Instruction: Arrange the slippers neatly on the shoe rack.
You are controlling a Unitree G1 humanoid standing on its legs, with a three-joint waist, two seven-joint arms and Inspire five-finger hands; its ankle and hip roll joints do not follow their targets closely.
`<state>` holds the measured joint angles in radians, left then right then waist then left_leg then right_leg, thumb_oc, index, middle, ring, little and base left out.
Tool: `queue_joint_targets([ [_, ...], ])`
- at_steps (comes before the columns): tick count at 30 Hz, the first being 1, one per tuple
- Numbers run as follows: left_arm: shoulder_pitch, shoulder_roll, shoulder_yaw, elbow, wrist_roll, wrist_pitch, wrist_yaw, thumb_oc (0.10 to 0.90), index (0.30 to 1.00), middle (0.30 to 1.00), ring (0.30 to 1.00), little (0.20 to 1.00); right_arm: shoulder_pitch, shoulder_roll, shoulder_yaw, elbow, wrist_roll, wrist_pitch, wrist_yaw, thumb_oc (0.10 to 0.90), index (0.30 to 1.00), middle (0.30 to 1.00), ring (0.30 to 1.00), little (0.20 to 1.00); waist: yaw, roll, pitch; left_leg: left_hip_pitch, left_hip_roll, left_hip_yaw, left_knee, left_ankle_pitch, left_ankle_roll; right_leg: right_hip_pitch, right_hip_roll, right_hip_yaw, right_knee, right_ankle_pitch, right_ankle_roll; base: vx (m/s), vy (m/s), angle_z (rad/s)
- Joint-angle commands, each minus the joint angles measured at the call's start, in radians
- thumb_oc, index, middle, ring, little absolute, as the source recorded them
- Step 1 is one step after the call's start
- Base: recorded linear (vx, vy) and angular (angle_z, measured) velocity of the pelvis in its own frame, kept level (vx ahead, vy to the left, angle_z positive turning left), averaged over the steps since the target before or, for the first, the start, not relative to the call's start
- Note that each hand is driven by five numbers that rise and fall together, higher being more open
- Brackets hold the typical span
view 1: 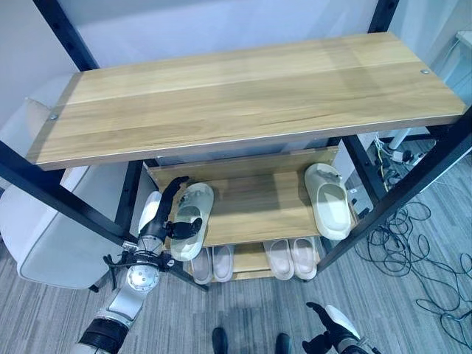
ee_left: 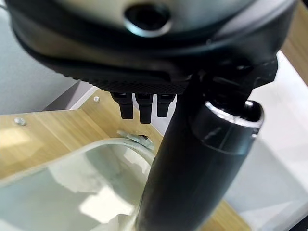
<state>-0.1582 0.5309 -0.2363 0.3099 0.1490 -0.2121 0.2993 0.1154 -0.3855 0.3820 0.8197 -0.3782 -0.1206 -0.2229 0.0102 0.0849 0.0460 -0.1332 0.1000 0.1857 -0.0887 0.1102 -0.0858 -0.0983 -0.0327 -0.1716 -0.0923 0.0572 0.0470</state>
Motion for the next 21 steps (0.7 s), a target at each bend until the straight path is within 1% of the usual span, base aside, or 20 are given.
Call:
queue_joint_targets([
  [1,-0.156,0.067,0.005,0.039,0.044,-0.050,0.084,0.800,0.900,0.900,0.900,0.900,0.015,-0.030,-0.010,-0.037,0.023,-0.052,-0.026,0.800,0.900,0.900,0.900,0.900,-0.001,-0.027,-0.082,-0.088,-0.033,0.023,0.001,0.036,-0.033,-0.077,-0.050,-0.059,0.006,-0.003,0.108,0.00,0.000,0.00],
  [7,-0.203,0.101,-0.015,0.089,0.083,-0.045,0.087,0.800,0.900,0.900,0.900,0.900,0.010,-0.024,-0.004,-0.021,0.029,-0.059,-0.016,0.800,0.900,0.900,0.900,0.900,-0.005,-0.029,-0.090,-0.100,-0.035,0.022,0.001,0.033,-0.032,-0.093,-0.052,-0.059,0.007,0.000,0.109,0.00,0.001,-0.01],
  [13,-0.251,0.083,-0.041,0.149,0.070,-0.038,0.089,0.800,0.900,0.900,0.900,0.900,0.010,-0.014,0.007,-0.010,0.035,-0.060,-0.011,0.800,0.900,0.900,0.900,0.900,-0.012,-0.030,-0.098,-0.112,-0.037,0.022,0.001,0.034,-0.031,-0.110,-0.054,-0.053,0.010,0.003,0.110,0.01,0.007,-0.04],
  [14,-0.257,0.081,-0.047,0.157,0.067,-0.037,0.088,0.593,0.589,0.589,0.589,0.589,0.009,-0.014,0.008,-0.011,0.035,-0.059,-0.012,0.800,0.900,0.900,0.900,0.900,-0.013,-0.031,-0.099,-0.113,-0.037,0.021,0.001,0.034,-0.031,-0.112,-0.055,-0.052,0.010,0.003,0.110,0.00,0.000,0.00],
  [15,-0.265,0.076,-0.052,0.167,0.061,-0.039,0.086,0.488,0.432,0.432,0.432,0.432,0.010,-0.012,0.009,-0.009,0.037,-0.059,-0.011,0.800,0.900,0.900,0.900,0.900,-0.013,-0.031,-0.100,-0.114,-0.037,0.022,0.001,0.034,-0.031,-0.114,-0.056,-0.051,0.010,0.004,0.109,0.00,0.000,0.00],
  [16,-0.271,0.070,-0.061,0.177,0.058,-0.039,0.081,0.400,0.300,0.300,0.300,0.300,0.010,-0.011,0.010,-0.009,0.037,-0.059,-0.011,0.800,0.900,0.900,0.900,0.900,-0.014,-0.031,-0.101,-0.114,-0.037,0.022,0.001,0.034,-0.031,-0.114,-0.056,-0.050,0.011,0.004,0.109,0.00,0.000,0.00],
  [21,-0.312,0.050,-0.093,0.215,0.034,-0.042,0.072,0.400,0.300,0.300,0.300,0.300,0.011,-0.010,0.010,-0.002,0.042,-0.056,-0.013,0.800,0.900,0.900,0.900,0.900,-0.018,-0.029,-0.104,-0.118,-0.037,0.027,0.001,0.033,-0.030,-0.122,-0.059,-0.045,0.012,0.007,0.111,0.00,0.000,0.00],
])
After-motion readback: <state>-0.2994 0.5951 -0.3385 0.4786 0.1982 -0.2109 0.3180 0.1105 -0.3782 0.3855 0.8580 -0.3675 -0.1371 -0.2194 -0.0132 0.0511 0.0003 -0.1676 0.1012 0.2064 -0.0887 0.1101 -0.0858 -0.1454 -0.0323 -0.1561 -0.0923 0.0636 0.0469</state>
